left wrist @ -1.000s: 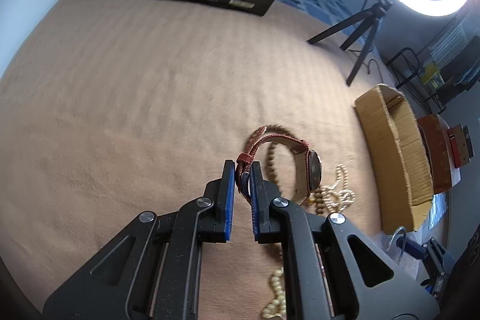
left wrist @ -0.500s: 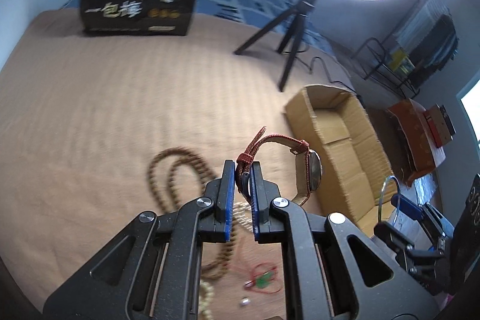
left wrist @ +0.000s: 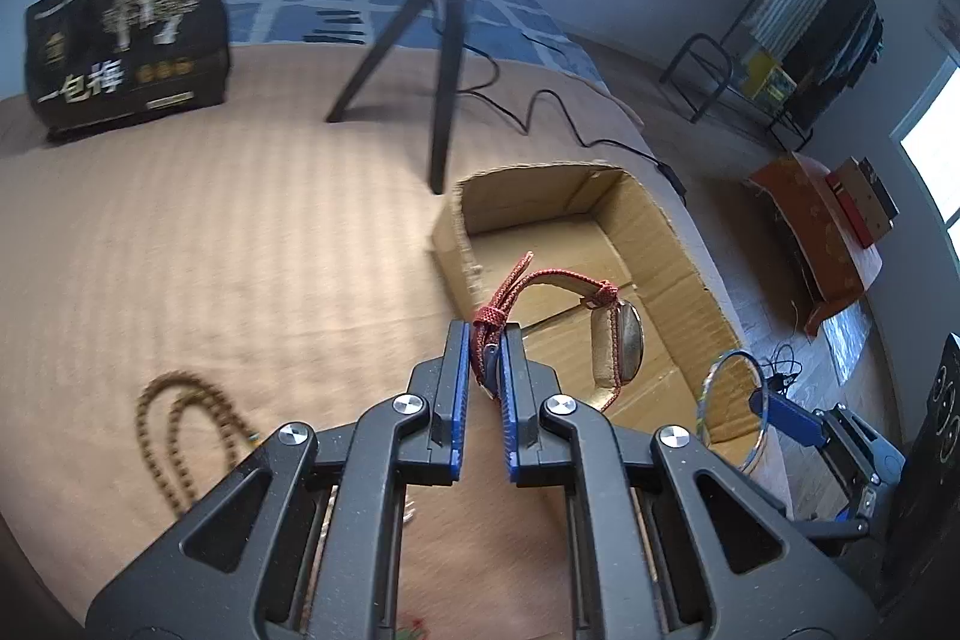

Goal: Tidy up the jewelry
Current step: 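Carry the watch with the left tool while the right tool carries the bangle to the box, then lower the watch into the box and open the left tool while the right tool releases the bangle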

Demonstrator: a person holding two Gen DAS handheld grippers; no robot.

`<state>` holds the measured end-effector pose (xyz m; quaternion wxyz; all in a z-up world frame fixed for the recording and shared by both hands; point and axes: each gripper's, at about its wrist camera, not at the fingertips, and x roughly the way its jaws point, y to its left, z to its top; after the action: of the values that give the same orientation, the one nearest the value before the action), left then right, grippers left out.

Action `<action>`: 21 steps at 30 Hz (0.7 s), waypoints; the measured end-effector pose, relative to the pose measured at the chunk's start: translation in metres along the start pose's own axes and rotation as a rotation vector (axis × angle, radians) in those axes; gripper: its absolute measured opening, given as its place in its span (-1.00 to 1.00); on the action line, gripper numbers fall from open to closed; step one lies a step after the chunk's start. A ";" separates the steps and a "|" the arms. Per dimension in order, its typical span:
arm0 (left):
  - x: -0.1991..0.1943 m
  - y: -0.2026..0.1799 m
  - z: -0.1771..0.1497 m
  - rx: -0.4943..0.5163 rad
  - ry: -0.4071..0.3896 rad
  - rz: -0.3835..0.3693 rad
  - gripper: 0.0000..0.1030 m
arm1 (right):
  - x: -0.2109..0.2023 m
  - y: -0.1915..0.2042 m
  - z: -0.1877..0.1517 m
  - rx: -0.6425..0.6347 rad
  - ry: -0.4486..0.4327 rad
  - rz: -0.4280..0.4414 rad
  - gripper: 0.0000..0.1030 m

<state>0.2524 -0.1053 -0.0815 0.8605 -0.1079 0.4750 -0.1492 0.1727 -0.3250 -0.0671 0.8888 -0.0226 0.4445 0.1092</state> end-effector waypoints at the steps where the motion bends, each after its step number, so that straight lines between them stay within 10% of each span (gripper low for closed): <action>1: 0.003 -0.003 0.001 0.005 0.003 0.001 -0.85 | 0.002 -0.002 0.001 0.002 0.004 -0.002 0.37; 21: 0.039 -0.029 0.014 0.031 0.044 -0.006 -0.67 | 0.014 -0.014 0.007 0.027 0.029 -0.026 0.38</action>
<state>0.2793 -0.1463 -0.0956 0.8510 -0.0927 0.4912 -0.1614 0.1893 -0.3358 -0.0744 0.8838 -0.0179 0.4585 0.0912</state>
